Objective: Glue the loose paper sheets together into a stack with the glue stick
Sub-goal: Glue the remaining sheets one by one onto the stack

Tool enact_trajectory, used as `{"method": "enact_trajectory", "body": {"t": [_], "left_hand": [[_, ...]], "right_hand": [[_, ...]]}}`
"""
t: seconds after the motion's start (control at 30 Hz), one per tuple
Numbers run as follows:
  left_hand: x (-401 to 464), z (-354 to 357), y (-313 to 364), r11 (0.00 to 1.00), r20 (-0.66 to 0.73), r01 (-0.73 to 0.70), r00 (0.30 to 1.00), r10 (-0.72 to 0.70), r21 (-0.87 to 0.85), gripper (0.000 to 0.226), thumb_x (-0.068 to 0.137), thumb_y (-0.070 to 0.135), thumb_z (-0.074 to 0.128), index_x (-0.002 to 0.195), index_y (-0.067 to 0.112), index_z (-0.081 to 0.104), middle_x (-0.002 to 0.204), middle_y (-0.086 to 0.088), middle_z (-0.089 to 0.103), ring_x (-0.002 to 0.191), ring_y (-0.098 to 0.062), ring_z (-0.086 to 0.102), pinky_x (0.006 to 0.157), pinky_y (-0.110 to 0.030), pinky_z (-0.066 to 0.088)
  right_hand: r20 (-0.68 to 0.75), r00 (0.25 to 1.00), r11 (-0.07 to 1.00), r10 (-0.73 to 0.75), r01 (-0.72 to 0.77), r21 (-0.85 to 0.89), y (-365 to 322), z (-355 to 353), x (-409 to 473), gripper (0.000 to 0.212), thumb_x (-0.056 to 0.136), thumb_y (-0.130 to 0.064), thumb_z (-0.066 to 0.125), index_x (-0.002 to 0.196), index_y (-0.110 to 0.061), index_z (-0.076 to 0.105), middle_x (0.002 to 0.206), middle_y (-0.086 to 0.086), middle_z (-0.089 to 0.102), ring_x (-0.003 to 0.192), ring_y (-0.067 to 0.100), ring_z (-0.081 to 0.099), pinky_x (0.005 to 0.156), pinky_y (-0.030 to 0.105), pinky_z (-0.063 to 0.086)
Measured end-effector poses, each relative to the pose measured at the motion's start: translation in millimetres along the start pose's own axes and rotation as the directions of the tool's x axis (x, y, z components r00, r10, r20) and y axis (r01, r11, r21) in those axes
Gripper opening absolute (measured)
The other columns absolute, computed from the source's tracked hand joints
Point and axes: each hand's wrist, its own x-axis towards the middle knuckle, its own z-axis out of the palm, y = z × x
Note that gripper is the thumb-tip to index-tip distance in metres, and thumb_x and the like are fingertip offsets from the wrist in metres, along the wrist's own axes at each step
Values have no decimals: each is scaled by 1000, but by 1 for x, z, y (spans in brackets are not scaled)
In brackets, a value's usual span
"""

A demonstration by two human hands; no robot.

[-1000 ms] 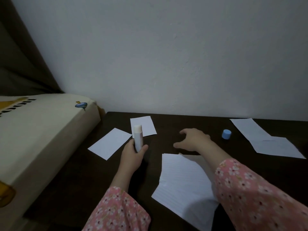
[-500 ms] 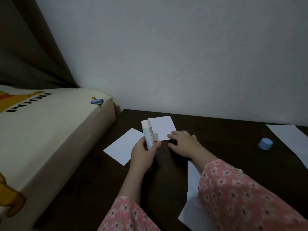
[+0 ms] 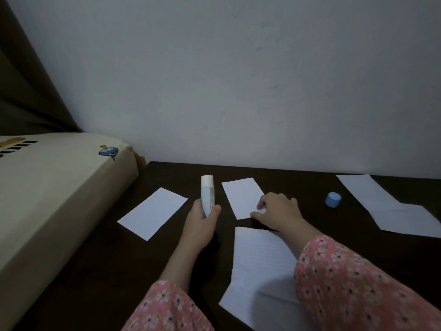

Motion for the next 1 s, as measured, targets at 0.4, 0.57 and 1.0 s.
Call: {"method": "enact_trajectory", "body": {"t": [0.4,0.57,1.0], "left_hand": [[-23,46,11,920,239,-170,967,87,353,72,57,41,89,111,24,44,106,8,59,94,-10,57,78,-32,51],[-32,42,8,937,276,-178,957,94,300,70,58,33,90,112,25,46,103,12,60,92,-4,56,74,-25,48],[-29,38,27,992,240,-102,967,81,77,44,98,34,49,137,25,30,104,6,51,95,-12,54,79,-32,47]], "right_hand": [[-46,990,985,135,-129,111,65,0,-43,44,87,-56,57,121,-28,58,130,-7,51,122,17,44,104,47,31],[-47,994,985,101,-93,148,81,6,-55,46,92,-50,52,133,-29,52,143,-7,37,134,16,30,108,43,26],[-68,997,996,-48,53,77,101,9,-61,52,96,-53,41,144,-33,37,150,-11,30,139,13,21,110,39,20]]}}
